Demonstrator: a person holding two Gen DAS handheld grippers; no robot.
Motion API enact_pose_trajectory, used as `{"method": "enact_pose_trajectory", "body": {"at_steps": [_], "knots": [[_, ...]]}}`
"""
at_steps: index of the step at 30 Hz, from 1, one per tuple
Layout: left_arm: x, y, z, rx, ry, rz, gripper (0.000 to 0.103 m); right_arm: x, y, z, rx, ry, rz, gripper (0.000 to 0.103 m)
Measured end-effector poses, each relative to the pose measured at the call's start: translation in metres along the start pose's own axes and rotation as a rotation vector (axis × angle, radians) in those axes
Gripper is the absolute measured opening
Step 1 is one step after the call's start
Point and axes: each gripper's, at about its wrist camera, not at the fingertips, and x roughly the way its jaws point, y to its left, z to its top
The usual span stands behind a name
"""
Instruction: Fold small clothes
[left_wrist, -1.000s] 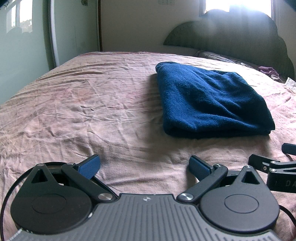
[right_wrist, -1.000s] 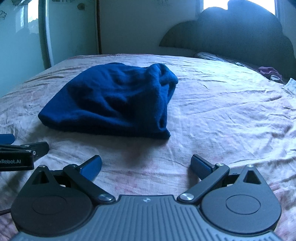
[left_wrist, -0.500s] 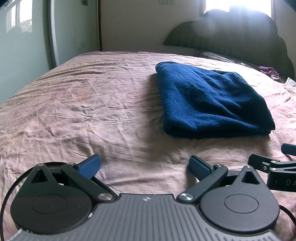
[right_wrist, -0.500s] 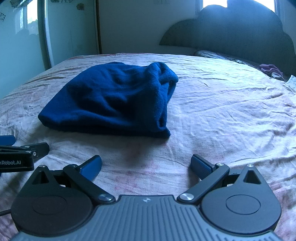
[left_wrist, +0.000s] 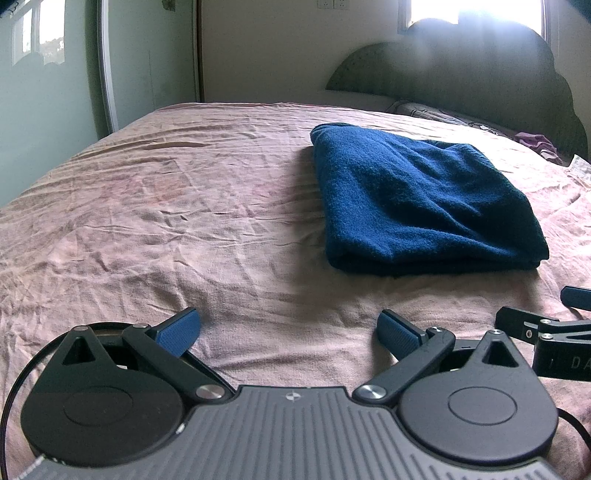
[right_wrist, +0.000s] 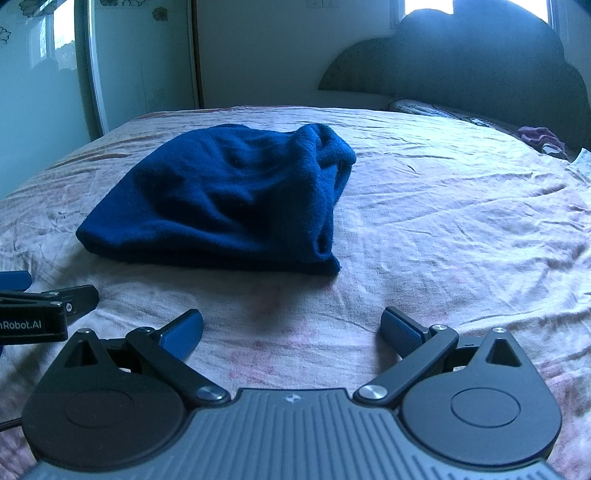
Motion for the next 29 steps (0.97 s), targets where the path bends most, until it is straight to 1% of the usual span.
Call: {"method": "enact_pose_trajectory", "body": {"at_steps": [29], "knots": [[0.0007, 0.0005, -0.0002, -0.003, -0.001, -0.007, 0.103, 0.0001, -0.0005, 0.0002, 0.001, 0.000, 0.000, 0.103]]}}
